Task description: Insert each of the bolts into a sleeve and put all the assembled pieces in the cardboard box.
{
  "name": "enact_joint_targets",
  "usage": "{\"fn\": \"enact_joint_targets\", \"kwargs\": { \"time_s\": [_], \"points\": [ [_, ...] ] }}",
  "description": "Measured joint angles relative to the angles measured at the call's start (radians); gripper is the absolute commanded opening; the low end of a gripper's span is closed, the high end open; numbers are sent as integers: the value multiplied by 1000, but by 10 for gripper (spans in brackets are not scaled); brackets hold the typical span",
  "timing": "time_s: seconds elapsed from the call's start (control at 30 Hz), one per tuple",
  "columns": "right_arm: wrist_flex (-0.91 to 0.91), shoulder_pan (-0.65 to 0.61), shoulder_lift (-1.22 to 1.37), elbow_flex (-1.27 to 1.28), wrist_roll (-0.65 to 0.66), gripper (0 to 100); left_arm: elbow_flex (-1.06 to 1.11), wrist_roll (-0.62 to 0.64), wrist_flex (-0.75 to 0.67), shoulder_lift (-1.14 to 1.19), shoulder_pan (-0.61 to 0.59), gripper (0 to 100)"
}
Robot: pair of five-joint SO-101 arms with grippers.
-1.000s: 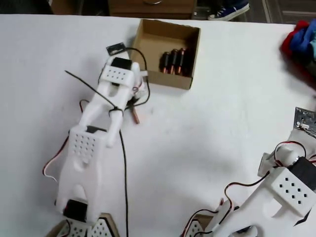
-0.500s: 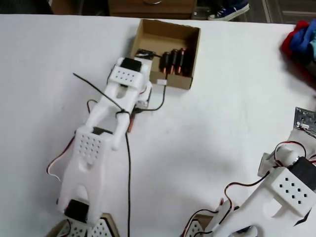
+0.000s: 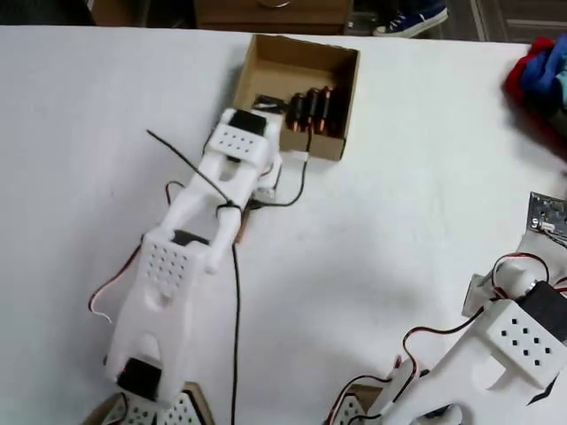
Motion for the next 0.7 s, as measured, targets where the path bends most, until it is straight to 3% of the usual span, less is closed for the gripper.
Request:
{"fn": "enact_joint_targets", "kwargs": {
  "time_s": [0.23, 0.37, 0.53, 0.7],
  "points": [
    [0, 0, 0, 0, 0, 24, -101, 12, 181, 3, 52, 24],
    [11, -37, 0, 0, -2, 24, -147, -31, 210, -74, 51, 24],
    [75, -104, -71, 0, -2, 24, -132, -63, 215, -397, 101, 25],
    [84, -126, -292, 21, 0, 24, 109, -63, 206, -861, 193, 25]
  ]
}}
